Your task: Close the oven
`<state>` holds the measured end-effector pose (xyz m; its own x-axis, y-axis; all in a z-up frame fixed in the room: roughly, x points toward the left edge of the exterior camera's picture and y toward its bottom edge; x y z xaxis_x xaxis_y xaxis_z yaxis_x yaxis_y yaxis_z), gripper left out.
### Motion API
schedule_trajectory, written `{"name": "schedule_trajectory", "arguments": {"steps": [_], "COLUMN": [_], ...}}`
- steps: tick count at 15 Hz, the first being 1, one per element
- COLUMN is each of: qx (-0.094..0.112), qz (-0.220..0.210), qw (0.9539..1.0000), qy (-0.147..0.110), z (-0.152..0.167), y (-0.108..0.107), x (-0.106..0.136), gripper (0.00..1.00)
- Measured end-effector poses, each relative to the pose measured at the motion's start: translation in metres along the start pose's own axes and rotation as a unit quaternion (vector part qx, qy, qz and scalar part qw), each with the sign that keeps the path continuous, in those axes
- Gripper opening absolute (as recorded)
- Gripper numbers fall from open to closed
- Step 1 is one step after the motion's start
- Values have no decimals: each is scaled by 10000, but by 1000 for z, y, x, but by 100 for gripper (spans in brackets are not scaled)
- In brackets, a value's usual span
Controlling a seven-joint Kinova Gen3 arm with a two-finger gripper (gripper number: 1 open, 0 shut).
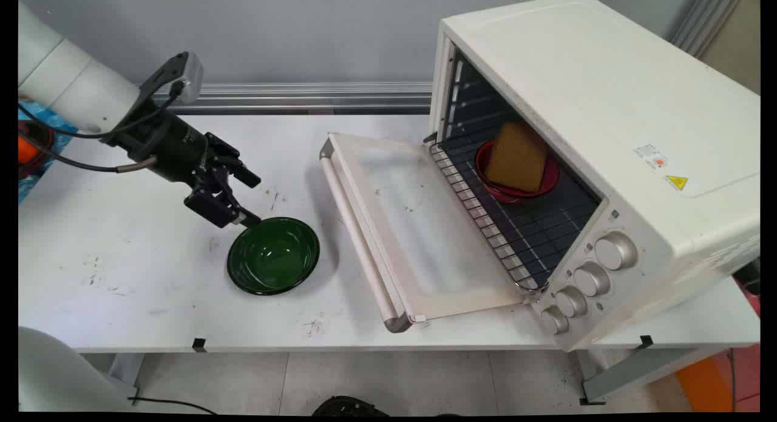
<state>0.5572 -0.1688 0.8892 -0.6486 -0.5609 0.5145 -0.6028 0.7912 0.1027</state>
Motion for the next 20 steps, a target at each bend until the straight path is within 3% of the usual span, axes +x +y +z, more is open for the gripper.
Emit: {"name": "schedule_trajectory", "arguments": {"steps": [11, 20], "qx": [173, 372], "qz": [-277, -503], "qw": [9993, 9972], "qy": [-157, -417], "z": [42, 104], "y": [10, 12], "x": [34, 67], "gripper": [100, 100]}}
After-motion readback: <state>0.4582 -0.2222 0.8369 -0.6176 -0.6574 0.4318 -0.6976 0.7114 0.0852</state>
